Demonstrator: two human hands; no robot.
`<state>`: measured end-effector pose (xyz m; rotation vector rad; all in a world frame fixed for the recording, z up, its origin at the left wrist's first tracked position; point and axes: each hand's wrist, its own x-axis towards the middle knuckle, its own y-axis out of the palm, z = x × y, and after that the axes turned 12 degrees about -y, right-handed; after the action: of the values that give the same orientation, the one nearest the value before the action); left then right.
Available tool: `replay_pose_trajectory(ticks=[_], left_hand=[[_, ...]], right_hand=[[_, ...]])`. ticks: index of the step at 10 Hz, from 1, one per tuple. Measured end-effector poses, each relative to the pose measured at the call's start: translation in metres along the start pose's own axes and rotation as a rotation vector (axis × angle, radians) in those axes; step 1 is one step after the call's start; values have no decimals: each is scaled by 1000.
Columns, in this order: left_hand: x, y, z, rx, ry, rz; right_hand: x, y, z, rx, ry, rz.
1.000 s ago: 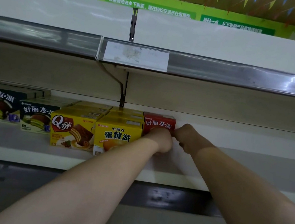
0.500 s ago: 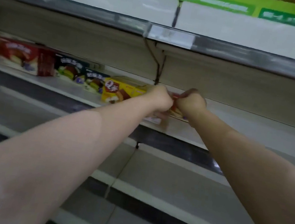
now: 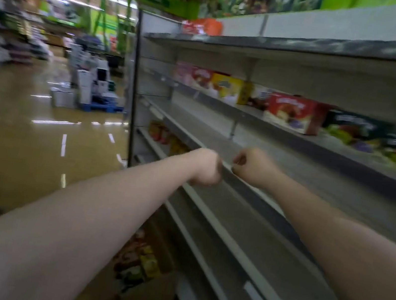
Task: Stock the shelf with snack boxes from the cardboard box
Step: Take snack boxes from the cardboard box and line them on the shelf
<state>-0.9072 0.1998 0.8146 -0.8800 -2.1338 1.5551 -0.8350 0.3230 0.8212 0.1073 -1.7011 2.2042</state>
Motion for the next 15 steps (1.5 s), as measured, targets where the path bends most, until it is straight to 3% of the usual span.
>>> replay_pose_trajectory(ticks=[2,3,5,7,9,11,12,13,15], left_hand=[[36,35,214,15,-257,55],[63,61,277,-67,-353,158],[148,125,361,-258,-440,278],[247,164,419,-403,-611,339],[351,181,479,-412,-625,422],[455,216,537,-424,-574,583],[502,244,565,-551,-612,639],[538,276,585,-564,-509,630],[577,404,631,-566,-430,721]], right_hand=[[92,153,81,159,23,234],[119,219,86,218,81,310],[180,355,52,387,288,526],[260,458,31,503,438,627],[322,541,15,490,595,674],[362,618,-8,466,864,583],[368,667,-10,516,1064,479],[364,729,-10,604,1231,393],[334,885,-26,810,1460,284]])
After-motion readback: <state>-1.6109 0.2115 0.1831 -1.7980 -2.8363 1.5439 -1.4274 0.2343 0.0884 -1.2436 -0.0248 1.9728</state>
